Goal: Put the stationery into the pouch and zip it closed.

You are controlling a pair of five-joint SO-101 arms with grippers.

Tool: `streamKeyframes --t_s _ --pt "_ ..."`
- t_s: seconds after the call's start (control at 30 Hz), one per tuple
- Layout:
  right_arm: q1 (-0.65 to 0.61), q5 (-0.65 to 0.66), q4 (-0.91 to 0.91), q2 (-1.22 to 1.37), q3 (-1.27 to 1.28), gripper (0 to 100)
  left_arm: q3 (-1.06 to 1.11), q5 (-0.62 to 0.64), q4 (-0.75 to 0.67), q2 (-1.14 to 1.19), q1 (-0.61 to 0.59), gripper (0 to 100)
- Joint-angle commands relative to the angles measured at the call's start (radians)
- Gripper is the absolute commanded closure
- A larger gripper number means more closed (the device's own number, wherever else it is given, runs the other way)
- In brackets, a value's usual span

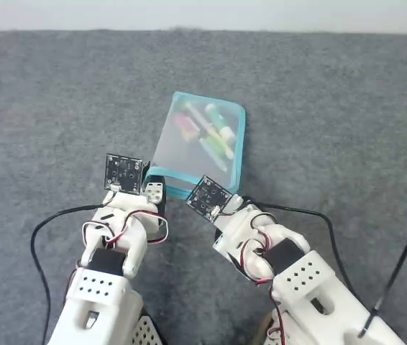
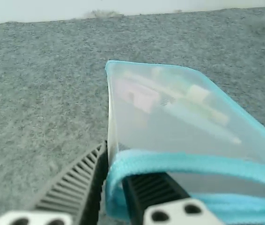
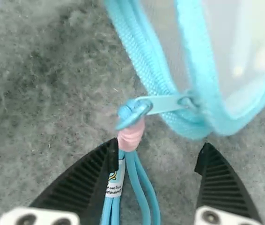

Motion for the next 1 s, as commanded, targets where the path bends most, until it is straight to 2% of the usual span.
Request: streamKeyframes --t_s 0.0,0.33,0.47,0.67,0.97 --pt "-0.015 -0.008 0.039 -0.038 -0.069 74.5 -0.047 0.018 -0.038 -0.031 -0.009 99" --pt "-0.012 -0.006 0.058 -0.197 -0.005 76.8 -0.047 0.018 -0.040 -0.035 -0.009 99" --pt "-0.018 -0.014 -0.013 -0.156 -0.008 77.3 -0.047 0.020 -0.040 -0.035 -0.005 99" --pt "-0.108 -0.012 -0.028 -0.044 -0.063 77.2 -0.047 0.020 -0.040 -0.035 -0.005 99" --pt "-0.120 -0.015 -0.090 0.108 -0.121 77.5 -0.047 0.020 -0.040 -0.032 -0.008 99"
